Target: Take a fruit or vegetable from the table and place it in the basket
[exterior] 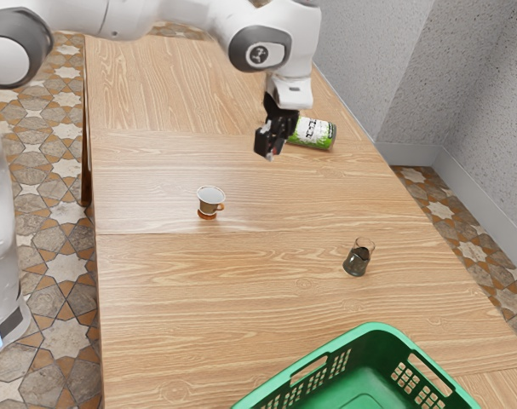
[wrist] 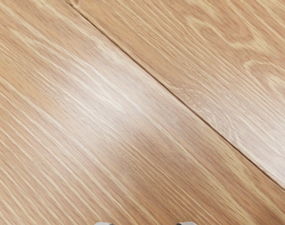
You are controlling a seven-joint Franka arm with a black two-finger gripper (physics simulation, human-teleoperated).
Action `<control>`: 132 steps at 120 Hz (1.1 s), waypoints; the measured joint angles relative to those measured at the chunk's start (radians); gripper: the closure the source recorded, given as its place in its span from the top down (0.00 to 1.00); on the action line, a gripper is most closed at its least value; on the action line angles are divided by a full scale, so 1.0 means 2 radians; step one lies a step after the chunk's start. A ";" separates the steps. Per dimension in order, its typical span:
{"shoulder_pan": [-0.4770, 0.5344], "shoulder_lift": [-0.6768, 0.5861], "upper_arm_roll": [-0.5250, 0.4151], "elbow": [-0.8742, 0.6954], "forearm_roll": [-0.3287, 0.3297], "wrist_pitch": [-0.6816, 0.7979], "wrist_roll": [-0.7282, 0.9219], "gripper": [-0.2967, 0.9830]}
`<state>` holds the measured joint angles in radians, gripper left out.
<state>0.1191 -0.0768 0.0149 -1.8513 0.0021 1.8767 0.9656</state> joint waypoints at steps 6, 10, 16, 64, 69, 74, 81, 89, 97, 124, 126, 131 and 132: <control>0.003 -0.003 -0.020 0.006 0.002 -0.009 -0.005 0.34; 0.002 -0.003 -0.031 0.009 0.002 -0.015 -0.009 0.34; 0.000 -0.004 -0.044 0.013 0.003 -0.023 -0.013 0.34; -0.001 0.006 -0.158 0.056 -0.003 -0.048 -0.049 0.34; 0.001 0.009 -0.168 0.059 -0.005 -0.048 -0.053 0.34; 0.004 0.011 -0.180 0.065 -0.007 -0.048 -0.056 0.34; 0.007 0.015 -0.197 0.073 -0.008 -0.048 -0.061 0.34; 0.006 0.020 -0.215 0.084 -0.009 -0.048 -0.067 0.34; 0.003 0.029 -0.233 0.096 -0.009 -0.048 -0.073 0.34; -0.009 0.046 -0.288 0.115 -0.009 -0.042 -0.092 0.34; -0.010 0.047 -0.291 0.116 -0.009 -0.041 -0.093 0.34; -0.014 0.047 -0.298 0.117 -0.009 -0.039 -0.096 0.34; -0.015 0.048 -0.299 0.117 -0.009 -0.038 -0.096 0.34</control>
<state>0.0882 0.0184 -0.5829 -1.6173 -0.0167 1.8003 0.7731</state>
